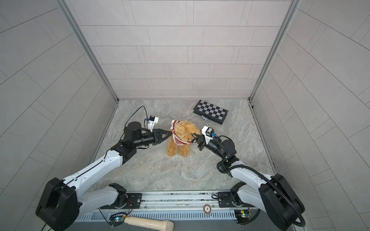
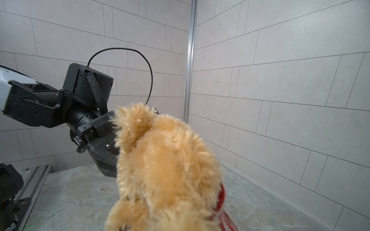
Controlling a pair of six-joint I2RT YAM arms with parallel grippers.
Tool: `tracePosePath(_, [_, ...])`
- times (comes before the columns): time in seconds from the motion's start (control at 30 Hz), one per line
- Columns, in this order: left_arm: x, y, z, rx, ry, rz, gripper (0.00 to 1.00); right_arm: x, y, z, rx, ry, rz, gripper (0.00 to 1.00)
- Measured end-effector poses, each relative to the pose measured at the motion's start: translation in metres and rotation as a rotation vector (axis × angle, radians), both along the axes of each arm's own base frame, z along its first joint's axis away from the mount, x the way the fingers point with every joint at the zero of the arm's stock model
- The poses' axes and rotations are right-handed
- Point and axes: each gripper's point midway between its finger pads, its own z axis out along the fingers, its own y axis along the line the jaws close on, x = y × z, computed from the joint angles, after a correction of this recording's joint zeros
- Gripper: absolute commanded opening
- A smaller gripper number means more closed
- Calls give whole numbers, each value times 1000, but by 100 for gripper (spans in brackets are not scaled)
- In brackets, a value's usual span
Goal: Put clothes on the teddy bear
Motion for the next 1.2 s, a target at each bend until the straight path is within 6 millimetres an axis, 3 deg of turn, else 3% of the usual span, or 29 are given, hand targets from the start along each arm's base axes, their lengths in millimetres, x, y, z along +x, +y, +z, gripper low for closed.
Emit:
tracePosePath(0.2, [4, -11, 7, -9, -4, -24, 30, 0, 0, 0, -2, -1, 3, 0])
tracePosePath(0.37, [6, -20, 11, -16, -13, -46, 21, -1, 1, 0, -3, -2, 8, 0])
tracePosePath(0.57, [4, -32, 5, -15, 7, -70, 0, -2, 0, -5, -7, 6, 5, 0])
tracePosePath(0.7, [5, -30, 8, -18, -3, -55, 0, -1, -2, -4, -2, 3, -8, 0])
tracePosePath(0.83, [5, -13, 5, -26, -9, -6, 0, 2, -9, -3, 17, 3, -38, 0])
tracePosePath(1.03, [11, 33, -21, 6, 38, 139, 0, 10, -27, -1, 79, 36, -78, 0])
tracePosePath(1.2, [12, 36, -34, 41, 60, 150, 0, 9, -27, -1, 98, 59, -64, 0])
